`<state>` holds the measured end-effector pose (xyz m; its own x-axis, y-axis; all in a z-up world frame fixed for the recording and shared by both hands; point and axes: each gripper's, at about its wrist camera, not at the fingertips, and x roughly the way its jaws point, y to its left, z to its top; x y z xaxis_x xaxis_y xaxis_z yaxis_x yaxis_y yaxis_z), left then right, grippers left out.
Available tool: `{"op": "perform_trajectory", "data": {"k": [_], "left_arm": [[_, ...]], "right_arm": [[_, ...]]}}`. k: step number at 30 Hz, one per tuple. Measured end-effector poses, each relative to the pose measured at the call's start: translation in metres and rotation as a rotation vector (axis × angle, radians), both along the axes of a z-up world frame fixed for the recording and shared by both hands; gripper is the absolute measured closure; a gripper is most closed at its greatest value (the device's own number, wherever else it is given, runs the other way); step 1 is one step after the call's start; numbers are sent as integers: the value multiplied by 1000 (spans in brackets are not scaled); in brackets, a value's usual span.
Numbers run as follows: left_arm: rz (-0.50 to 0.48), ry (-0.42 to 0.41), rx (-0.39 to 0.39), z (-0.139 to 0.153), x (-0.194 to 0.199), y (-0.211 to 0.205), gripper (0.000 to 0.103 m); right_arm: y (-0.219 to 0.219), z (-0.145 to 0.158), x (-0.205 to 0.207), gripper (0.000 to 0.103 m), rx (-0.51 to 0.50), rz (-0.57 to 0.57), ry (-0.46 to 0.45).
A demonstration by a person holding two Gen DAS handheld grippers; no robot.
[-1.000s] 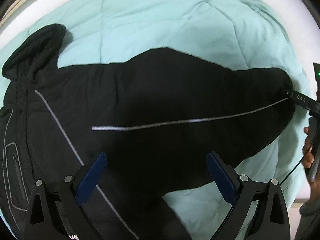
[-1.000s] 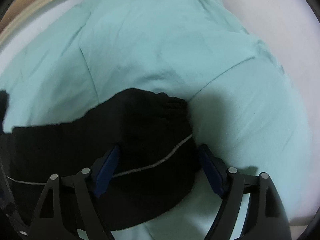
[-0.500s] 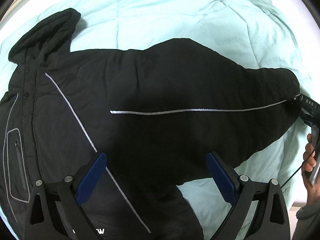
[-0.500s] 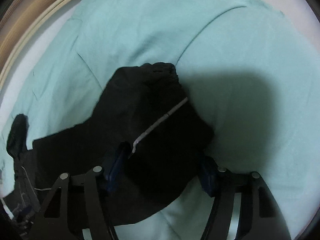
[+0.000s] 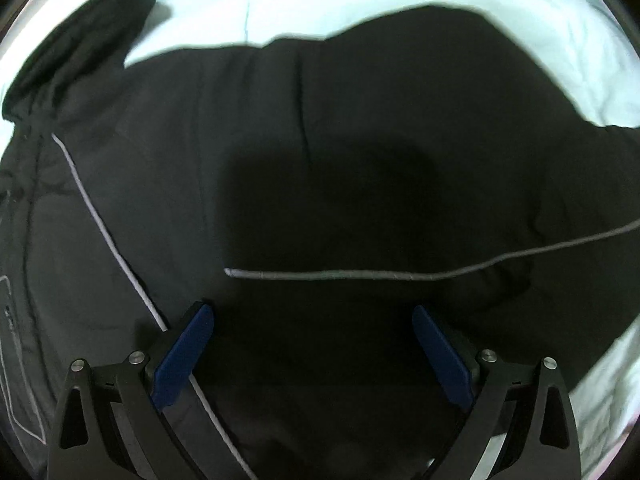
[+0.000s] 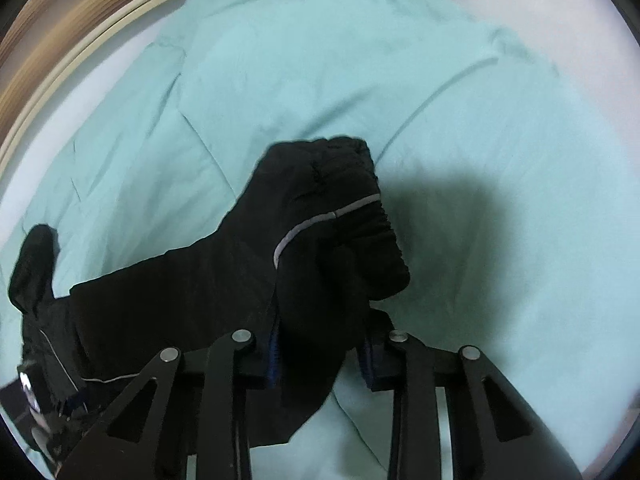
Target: Fold large clothes
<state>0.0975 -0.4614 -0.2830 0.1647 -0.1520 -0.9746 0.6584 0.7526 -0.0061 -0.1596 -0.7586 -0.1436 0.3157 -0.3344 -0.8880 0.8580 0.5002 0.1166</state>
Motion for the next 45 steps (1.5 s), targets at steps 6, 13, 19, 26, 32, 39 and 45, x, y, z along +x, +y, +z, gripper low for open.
{"op": "perform_trajectory", "data": {"k": [6, 13, 19, 26, 32, 39, 45], "left_arm": [[-9, 1, -75, 20, -3, 9, 3], [63, -11, -167, 47, 12, 40, 4], [-3, -78, 9, 6, 9, 21, 2], [-14, -36, -86, 25, 16, 37, 5], [-1, -39, -201, 78, 15, 99, 7], [100, -101, -201, 115, 33, 179, 7], [193, -146, -141, 113, 48, 236, 7]], "right_arm": [[17, 47, -14, 82, -59, 18, -119], [15, 60, -27, 83, -74, 26, -179], [-15, -8, -30, 83, 42, -59, -67], [0, 4, -13, 85, 43, -14, -50], [78, 40, 47, 85, 53, 210, -168], [227, 39, 157, 85, 43, 557, -130], [341, 18, 220, 85, -4, 777, -61]]}}
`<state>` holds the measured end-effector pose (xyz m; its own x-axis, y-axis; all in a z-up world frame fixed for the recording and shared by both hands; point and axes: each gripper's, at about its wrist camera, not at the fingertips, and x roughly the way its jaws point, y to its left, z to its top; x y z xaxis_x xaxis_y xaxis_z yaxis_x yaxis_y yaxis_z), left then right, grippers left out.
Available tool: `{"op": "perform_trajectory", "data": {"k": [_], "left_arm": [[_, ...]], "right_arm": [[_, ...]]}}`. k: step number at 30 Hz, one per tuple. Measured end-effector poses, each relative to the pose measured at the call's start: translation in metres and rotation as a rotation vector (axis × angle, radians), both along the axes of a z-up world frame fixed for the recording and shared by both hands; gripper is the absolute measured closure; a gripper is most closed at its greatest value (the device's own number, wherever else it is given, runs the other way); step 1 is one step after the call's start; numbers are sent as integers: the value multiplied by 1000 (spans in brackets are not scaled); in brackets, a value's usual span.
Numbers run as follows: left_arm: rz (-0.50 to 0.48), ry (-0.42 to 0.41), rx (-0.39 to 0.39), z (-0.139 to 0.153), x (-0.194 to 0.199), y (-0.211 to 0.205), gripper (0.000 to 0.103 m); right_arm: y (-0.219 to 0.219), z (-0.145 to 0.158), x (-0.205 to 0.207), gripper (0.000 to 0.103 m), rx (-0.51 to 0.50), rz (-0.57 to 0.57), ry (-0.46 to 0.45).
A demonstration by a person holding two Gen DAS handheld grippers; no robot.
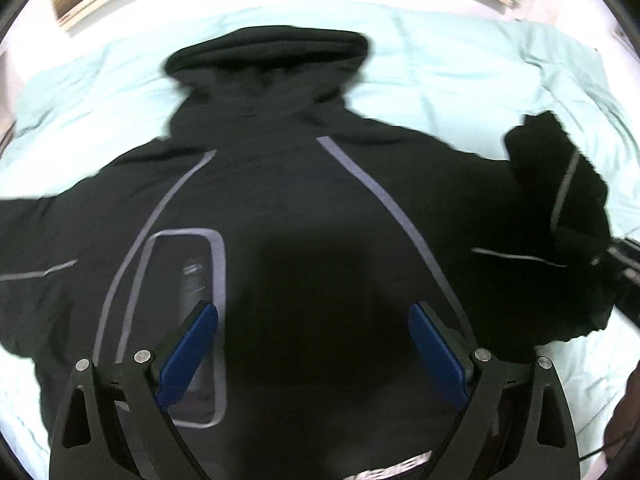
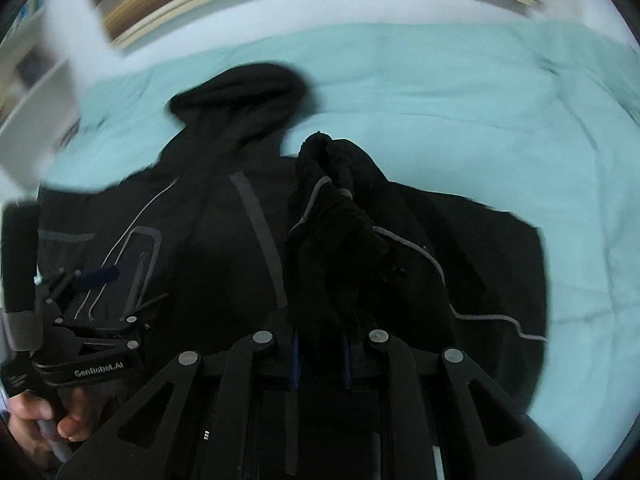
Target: Fold large clothes
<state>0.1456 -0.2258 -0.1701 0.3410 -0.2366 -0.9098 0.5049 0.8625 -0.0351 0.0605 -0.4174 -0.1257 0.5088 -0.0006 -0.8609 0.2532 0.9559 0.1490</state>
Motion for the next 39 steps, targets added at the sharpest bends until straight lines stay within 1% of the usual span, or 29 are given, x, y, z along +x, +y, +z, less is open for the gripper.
{"op": "perform_trajectory", "data": {"k": [2, 3, 5, 7, 11, 13, 15, 16, 17, 18, 19, 21, 25, 28, 30, 32, 36, 39], "left_arm": [[60, -1, 0, -7, 7, 17, 7], [96, 13, -14, -9, 11, 28, 7], [155, 54, -45, -18, 20, 46, 7], [191, 75, -57, -23, 20, 63, 7], [208, 75, -36, -32, 24, 78, 7], [205, 81, -47, -35, 24, 80, 7], [200, 90, -70, -36, 25, 83, 7], [198, 93, -78, -36, 25, 84, 7], [194, 94, -85, -36, 26, 83, 7], [187, 92, -95, -35, 27, 82, 7], [180, 90, -104, -34, 27, 78, 7], [156, 88, -129, -28, 25, 72, 7], [103, 96, -173, -20, 23, 59, 7], [60, 107, -192, -19, 22, 41, 7], [20, 135, -236, -22, 21, 28, 7], [-9, 168, -277, -27, 21, 13, 7], [-55, 249, -352, -44, 24, -16, 7], [-82, 303, -376, -58, 26, -36, 7]], "right_arm": [[23, -8, 15, 85, 2, 51, 18], [39, -15, 25, 85, -8, 78, 38], [50, -32, 40, 85, -15, 97, 71], [61, -52, 54, 85, -11, 110, 101], [58, -92, 64, 84, 7, 100, 181], [53, -109, 63, 81, 27, 90, 213], [50, -117, 64, 79, 47, 89, 222], [49, -119, 66, 72, 62, 93, 218], [47, -118, 65, 66, 86, 102, 214], [45, -115, 64, 51, 124, 115, 205], [42, -112, 61, 39, 153, 123, 195], [39, -101, 52, 32, 179, 147, 172], [32, -72, 27, 32, 181, 173, 127], [23, -52, 8, 32, 143, 147, 98], [14, -39, -7, 32, 123, 121, 79], [9, -31, -12, 32, 91, 85, 72], [-9, -38, -18, 32, 50, 20, 99], [-21, -45, -25, 32, 50, -20, 132]]}}
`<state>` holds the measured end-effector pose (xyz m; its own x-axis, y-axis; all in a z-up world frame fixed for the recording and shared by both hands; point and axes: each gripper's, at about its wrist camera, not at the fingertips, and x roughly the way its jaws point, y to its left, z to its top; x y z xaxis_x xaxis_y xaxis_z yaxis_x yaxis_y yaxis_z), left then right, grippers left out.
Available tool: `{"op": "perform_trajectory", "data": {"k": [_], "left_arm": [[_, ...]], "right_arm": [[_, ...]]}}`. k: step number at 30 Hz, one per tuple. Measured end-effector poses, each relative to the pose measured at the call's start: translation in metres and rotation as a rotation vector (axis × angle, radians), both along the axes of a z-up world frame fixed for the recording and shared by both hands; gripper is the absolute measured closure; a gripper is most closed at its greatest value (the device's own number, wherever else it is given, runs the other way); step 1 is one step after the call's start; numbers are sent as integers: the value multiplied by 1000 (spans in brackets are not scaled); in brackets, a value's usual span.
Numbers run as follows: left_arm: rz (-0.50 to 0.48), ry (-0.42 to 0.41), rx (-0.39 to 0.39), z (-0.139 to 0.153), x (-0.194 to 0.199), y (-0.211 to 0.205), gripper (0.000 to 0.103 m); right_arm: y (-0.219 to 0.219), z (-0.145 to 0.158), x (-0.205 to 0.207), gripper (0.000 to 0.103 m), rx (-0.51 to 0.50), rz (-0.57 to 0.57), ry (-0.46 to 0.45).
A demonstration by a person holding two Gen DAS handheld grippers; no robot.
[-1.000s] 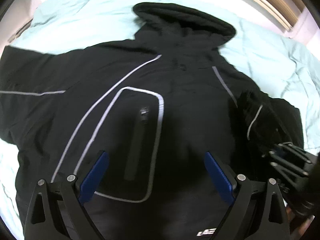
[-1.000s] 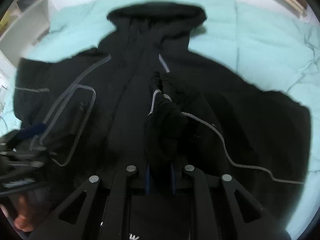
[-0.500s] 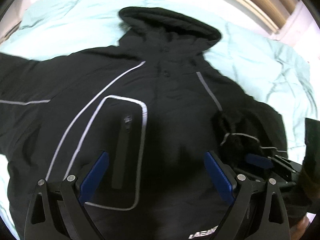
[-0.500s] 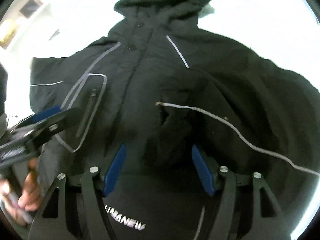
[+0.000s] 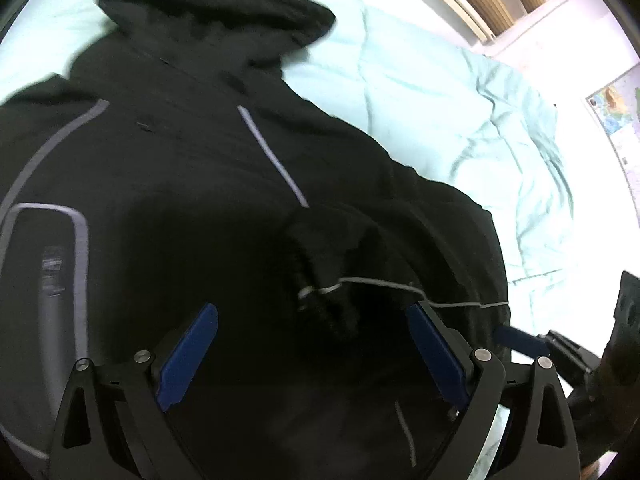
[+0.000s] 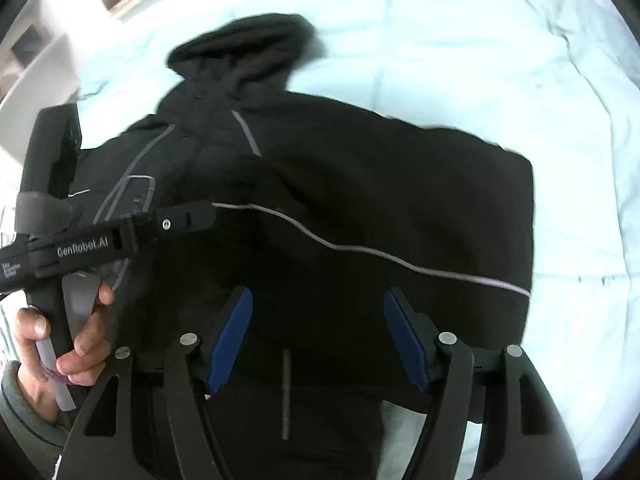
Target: Fold large clothes
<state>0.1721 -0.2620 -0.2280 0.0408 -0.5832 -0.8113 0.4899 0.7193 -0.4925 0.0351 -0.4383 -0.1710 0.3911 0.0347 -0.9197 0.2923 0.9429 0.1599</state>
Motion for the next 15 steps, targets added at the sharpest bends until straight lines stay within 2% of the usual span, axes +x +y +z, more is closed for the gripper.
{"op": "perform_trajectory", "data": {"k": [2, 3, 4, 6, 10, 15], "left_arm": [[-9, 9, 10, -8, 1, -10, 7], [-16, 4, 19, -12, 0, -17, 14], [-25, -1, 28, -15, 0, -21, 39], [-66, 13, 71, -24, -1, -33, 78], [-72, -39, 54, -13, -6, -29, 83], [-37, -113, -1, 25, -5, -9, 84]], "right_arm": [[-5, -3, -4, 32, 7, -22, 13], [-8, -5, -5, 32, 5, -28, 21], [-9, -6, -6, 32, -2, -31, 26], [-13, -7, -8, 32, -16, -41, 35], [-20, -8, -12, 32, -11, -64, 41], [-26, -1, -15, 32, -15, -73, 25]]}}
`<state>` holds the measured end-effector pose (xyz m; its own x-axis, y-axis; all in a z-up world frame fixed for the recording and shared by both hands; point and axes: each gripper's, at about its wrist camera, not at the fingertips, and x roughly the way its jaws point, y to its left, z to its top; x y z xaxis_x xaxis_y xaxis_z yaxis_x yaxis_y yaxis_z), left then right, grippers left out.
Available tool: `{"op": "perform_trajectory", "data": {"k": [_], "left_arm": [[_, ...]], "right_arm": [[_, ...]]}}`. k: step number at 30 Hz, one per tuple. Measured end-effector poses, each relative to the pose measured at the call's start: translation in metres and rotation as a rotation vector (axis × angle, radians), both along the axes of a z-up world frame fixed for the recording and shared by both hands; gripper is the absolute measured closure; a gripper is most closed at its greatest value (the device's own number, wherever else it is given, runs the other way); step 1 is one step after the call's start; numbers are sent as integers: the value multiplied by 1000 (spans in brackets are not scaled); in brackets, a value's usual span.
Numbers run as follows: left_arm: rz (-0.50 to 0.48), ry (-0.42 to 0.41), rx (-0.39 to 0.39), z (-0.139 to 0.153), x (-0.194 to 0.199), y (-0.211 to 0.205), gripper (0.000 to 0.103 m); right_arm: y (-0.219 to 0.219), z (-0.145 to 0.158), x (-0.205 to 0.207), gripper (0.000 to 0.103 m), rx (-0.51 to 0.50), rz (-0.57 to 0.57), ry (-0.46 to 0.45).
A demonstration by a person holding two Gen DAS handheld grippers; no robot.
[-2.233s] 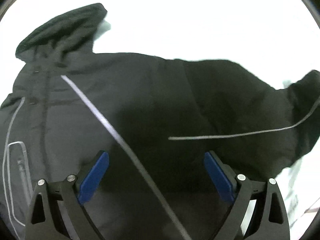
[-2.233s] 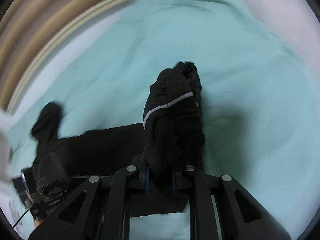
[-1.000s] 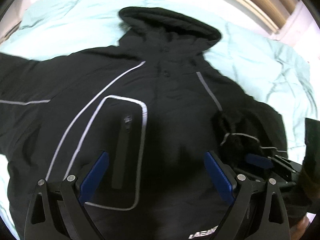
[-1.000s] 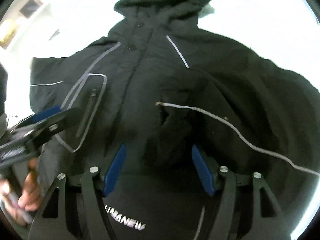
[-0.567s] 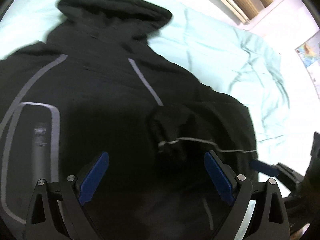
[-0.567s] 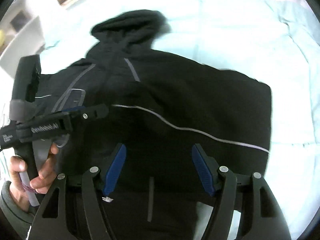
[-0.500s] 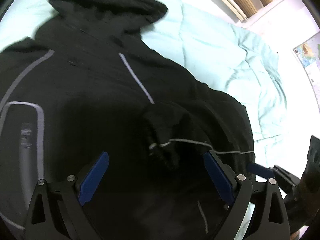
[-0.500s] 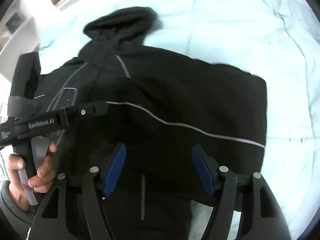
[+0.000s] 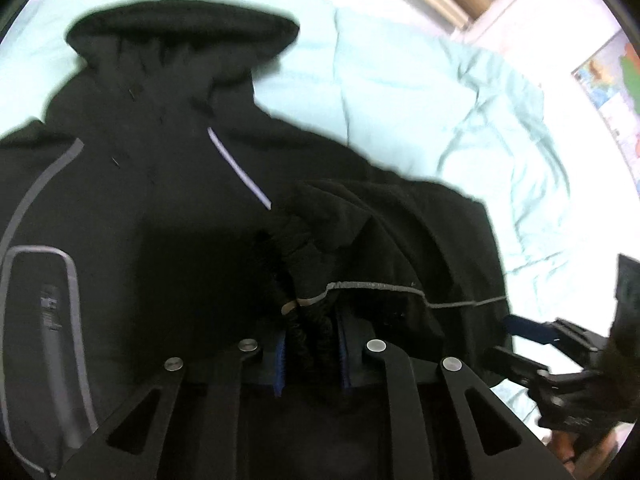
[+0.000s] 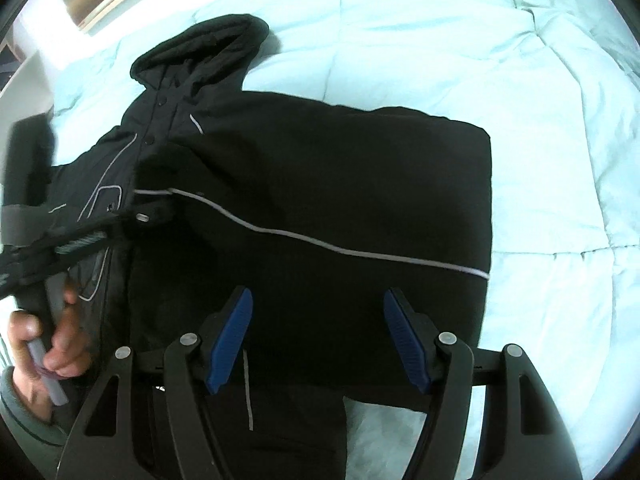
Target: Fold large clothes
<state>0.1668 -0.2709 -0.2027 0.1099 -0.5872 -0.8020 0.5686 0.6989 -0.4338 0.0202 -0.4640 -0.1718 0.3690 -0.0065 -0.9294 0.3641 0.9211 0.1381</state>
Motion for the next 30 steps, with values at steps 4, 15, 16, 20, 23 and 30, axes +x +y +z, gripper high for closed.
{"op": "perform_trajectory", "data": {"k": [4, 15, 16, 20, 23, 30], "left_arm": [[61, -84, -26, 37, 8, 25, 84], [402, -223, 144, 67, 42, 157, 84], [428, -220, 167, 64, 44, 170, 84], [478, -138, 240, 32, 53, 212, 84], [452, -76, 344, -10, 65, 214, 83], [436, -62, 365, -32, 72, 221, 72]], "right_arm": [[-4, 13, -1, 32, -7, 4, -23], [16, 12, 28, 32, 21, 66, -46], [20, 9, 33, 32, 23, 71, -44], [36, -8, 58, 32, 33, 108, -29], [45, -24, 77, 32, 16, 120, -2], [55, -83, 102, 32, -66, 129, 146]]}}
